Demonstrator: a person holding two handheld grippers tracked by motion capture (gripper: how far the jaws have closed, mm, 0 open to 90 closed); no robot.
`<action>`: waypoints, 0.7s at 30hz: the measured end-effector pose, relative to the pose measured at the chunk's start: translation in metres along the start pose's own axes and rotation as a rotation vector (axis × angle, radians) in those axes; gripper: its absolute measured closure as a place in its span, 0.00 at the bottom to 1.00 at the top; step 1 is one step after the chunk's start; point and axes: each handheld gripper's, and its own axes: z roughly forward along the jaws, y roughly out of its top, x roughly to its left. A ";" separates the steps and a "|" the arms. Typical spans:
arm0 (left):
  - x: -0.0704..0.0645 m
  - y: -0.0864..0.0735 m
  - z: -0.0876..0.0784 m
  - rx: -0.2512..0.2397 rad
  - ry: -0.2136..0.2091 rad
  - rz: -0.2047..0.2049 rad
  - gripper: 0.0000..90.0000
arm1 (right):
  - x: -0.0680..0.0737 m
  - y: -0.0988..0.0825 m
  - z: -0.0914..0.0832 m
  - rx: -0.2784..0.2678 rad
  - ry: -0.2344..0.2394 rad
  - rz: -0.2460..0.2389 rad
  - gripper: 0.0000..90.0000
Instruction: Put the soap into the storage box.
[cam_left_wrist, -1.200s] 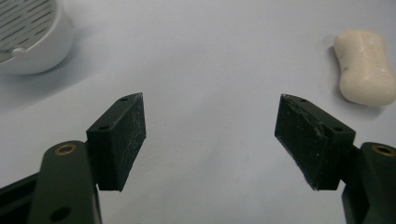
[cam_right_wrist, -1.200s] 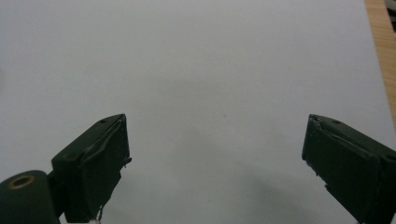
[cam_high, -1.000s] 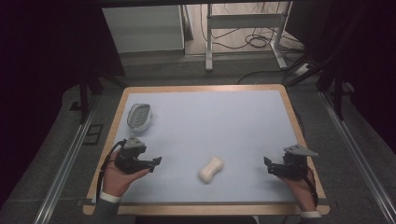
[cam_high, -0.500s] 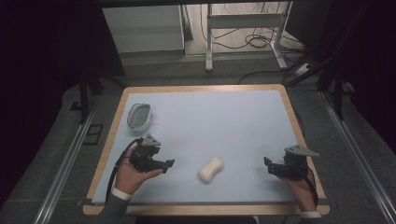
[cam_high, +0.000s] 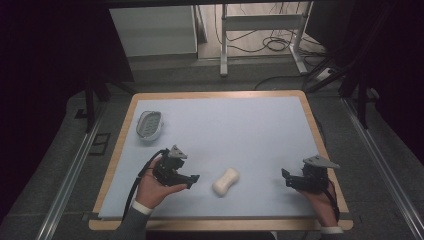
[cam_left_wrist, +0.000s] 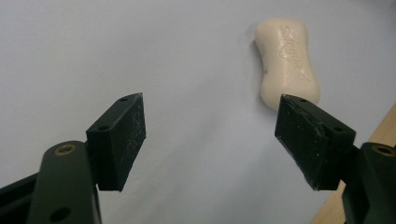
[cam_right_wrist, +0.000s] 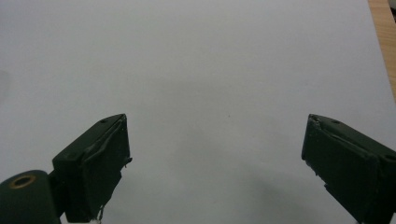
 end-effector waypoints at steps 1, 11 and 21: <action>-0.001 0.001 0.002 0.002 -0.001 0.006 0.28 | 0.000 0.000 0.000 -0.001 -0.002 0.001 0.08; -0.016 0.014 0.017 0.032 -0.014 0.023 0.27 | 0.000 -0.001 0.001 0.003 -0.002 -0.003 0.08; -0.029 0.023 0.036 0.071 -0.030 0.048 0.27 | 0.000 -0.001 0.002 0.007 -0.004 -0.006 0.08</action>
